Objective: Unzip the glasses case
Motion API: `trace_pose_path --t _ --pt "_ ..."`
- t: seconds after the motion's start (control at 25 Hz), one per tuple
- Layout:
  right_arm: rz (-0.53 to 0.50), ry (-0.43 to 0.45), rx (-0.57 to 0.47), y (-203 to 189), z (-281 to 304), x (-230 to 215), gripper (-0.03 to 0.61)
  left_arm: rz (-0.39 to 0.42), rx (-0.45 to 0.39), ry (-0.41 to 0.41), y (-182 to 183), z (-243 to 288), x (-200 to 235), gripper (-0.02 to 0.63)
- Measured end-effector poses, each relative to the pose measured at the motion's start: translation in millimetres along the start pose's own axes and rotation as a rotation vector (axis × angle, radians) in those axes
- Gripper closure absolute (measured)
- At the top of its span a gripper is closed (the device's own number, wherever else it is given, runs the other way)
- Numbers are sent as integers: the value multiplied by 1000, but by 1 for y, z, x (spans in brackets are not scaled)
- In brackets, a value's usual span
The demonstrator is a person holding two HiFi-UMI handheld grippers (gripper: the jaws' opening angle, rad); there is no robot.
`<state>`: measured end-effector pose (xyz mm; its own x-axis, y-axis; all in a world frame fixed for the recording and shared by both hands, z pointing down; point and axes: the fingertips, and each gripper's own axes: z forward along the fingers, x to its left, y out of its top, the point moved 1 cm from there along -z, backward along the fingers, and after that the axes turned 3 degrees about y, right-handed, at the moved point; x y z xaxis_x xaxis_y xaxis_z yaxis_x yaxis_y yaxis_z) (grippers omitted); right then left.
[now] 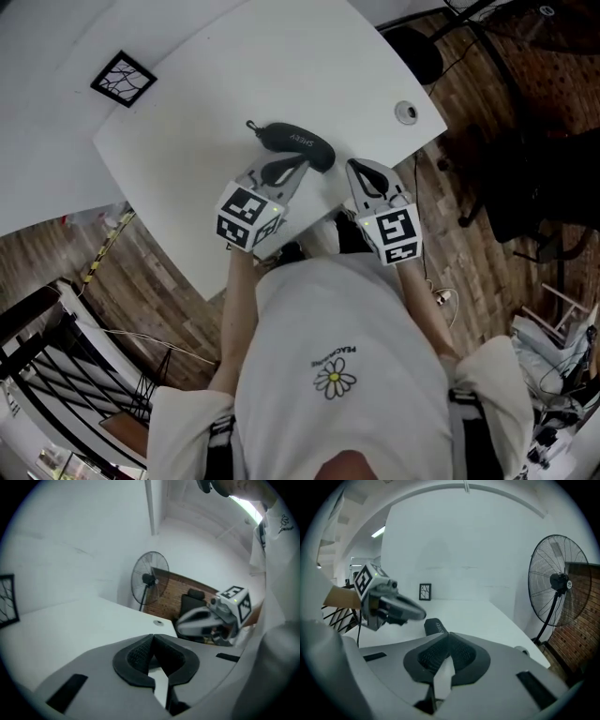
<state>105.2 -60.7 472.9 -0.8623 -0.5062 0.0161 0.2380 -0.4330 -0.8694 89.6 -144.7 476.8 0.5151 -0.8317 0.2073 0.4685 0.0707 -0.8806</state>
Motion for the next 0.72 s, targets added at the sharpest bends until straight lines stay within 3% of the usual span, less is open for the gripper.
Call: trace_pose_path --t 0.04,0.08,0.16,0.28,0.48,0.72 --pt "12 17 26 -8 5 4 567 15 -16 67 11 -5 16 598" --pt "35 33 55 -16 10 8 518 43 -18 122 19 -7 29 598" --pt "119 55 110 -35 22 15 486 117 13 179 30 -3 46 598" --pt "211 80 191 -61 43 29 476 215 116 172 29 22 52 599" --pt "143 66 273 -73 58 46 453 288 342 142 -13 61 43 600" --pt "226 10 294 -80 61 36 453 237 328 158 -13 74 45 600"
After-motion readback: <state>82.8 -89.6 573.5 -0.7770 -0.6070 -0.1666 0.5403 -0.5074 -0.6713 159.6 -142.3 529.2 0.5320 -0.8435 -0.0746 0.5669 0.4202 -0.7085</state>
